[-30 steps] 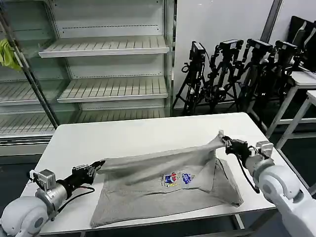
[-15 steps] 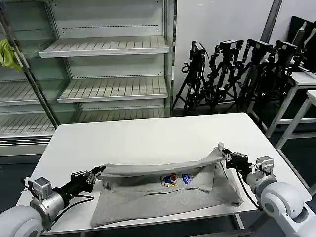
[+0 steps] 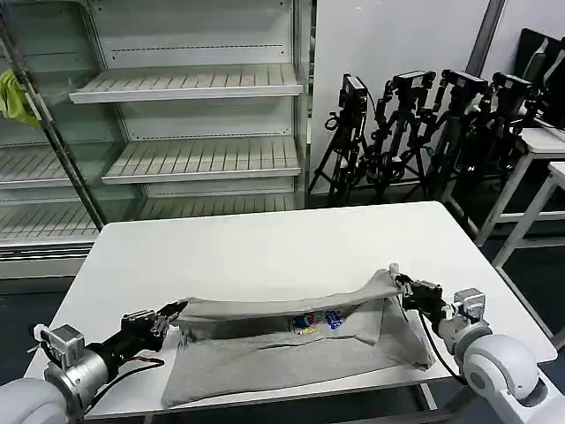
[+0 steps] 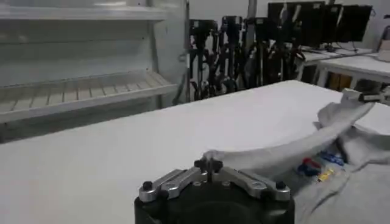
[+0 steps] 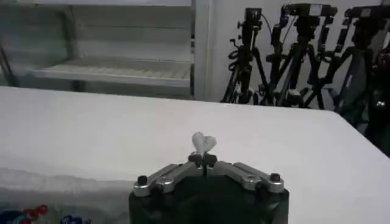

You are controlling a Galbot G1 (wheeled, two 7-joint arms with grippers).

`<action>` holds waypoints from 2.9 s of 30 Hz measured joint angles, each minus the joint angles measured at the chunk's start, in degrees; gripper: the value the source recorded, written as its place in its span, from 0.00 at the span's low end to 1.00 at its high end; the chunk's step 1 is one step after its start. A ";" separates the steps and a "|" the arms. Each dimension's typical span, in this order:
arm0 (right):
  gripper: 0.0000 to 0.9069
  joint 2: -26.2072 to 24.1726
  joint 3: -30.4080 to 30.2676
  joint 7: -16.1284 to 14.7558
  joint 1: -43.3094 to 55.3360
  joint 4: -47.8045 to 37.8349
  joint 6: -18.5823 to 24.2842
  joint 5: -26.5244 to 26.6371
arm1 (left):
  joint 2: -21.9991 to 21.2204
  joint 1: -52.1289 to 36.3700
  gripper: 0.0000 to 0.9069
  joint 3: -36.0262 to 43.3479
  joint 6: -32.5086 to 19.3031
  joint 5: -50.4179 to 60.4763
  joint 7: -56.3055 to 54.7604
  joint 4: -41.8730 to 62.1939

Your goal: Fold and organize the clothes.

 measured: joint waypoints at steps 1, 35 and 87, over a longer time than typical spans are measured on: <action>0.00 -0.24 0.14 0.00 -0.38 0.22 0.00 -0.11 | 0.10 0.43 0.06 -0.20 0.05 0.06 0.00 -0.19; 1.00 -6.75 3.41 1.20 -8.15 4.48 -2.88 -1.40 | -0.51 8.07 1.00 2.57 0.99 5.72 0.21 0.24; 1.00 -2.23 27.23 4.90 -13.13 23.95 -2.98 4.85 | -8.30 7.70 0.07 7.50 4.85 -1.93 -7.13 0.33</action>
